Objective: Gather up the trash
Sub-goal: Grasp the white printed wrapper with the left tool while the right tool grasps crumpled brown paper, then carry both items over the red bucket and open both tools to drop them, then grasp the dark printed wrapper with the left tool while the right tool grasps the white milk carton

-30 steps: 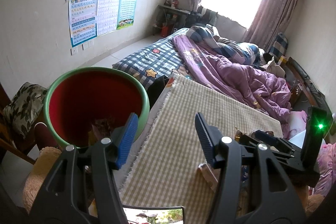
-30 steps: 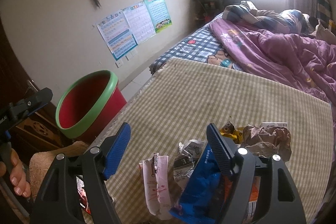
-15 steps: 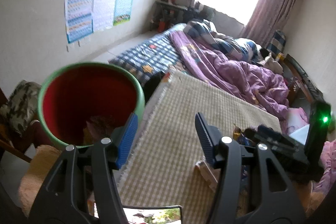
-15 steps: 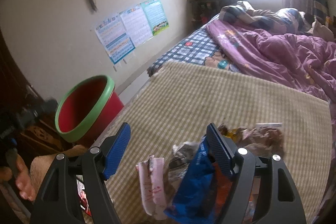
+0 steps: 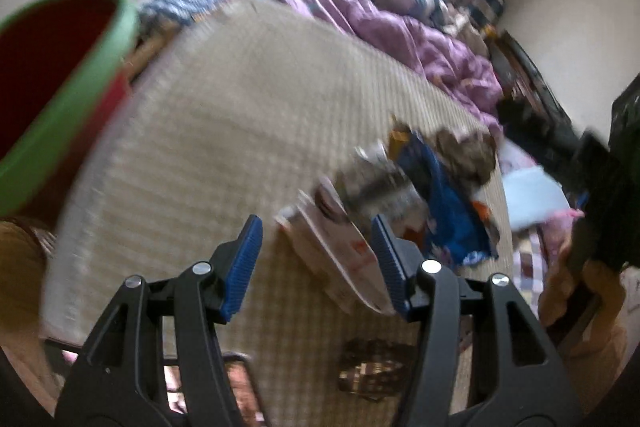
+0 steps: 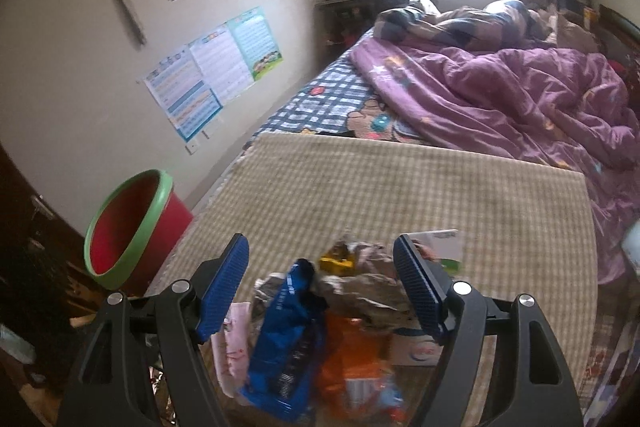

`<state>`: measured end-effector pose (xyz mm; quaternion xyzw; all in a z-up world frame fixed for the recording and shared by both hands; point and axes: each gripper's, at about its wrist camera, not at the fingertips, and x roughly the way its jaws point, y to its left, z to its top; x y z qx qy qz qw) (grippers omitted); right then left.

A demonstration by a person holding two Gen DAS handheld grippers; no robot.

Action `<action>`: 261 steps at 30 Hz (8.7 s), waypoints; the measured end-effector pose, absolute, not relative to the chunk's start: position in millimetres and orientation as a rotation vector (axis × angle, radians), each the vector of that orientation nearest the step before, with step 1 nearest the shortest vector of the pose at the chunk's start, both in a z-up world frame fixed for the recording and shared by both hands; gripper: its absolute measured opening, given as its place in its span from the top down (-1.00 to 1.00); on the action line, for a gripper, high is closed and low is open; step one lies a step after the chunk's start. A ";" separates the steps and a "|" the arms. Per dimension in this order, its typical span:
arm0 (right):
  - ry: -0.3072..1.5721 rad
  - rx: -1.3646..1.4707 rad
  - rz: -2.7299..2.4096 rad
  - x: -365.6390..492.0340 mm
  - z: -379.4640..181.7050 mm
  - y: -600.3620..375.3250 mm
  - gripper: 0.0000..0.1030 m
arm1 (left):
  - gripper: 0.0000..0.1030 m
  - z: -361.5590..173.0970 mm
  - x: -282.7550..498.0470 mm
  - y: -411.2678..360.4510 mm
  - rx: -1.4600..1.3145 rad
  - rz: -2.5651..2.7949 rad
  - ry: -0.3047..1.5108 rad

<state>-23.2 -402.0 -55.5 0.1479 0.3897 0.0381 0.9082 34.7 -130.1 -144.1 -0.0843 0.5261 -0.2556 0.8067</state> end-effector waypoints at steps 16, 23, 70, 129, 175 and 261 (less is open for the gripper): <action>0.807 0.340 0.027 -30.6 -56.2 -424.5 -0.41 | -0.02 -177.3 27.1 -157.0 -0.165 -0.603 1.241; 0.805 0.341 0.025 -30.8 -55.8 -423.6 -0.41 | 0.18 -173.6 30.5 -156.6 -0.179 -0.616 1.223; 0.812 0.371 0.040 -23.7 -54.9 -432.1 0.37 | 0.32 -109.2 39.5 -103.3 -0.052 -0.352 0.912; 0.754 0.218 0.564 104.2 -26.5 -178.9 0.02 | -0.32 -102.6 98.9 37.9 -0.103 0.080 0.857; 0.777 0.230 0.139 -21.5 -50.8 -378.1 -0.19 | -0.35 -48.7 48.0 -51.7 -0.022 -0.134 0.741; 0.823 0.219 -0.099 -13.1 -63.1 -432.4 0.00 | 0.02 -86.7 18.4 -85.3 0.032 -0.343 0.866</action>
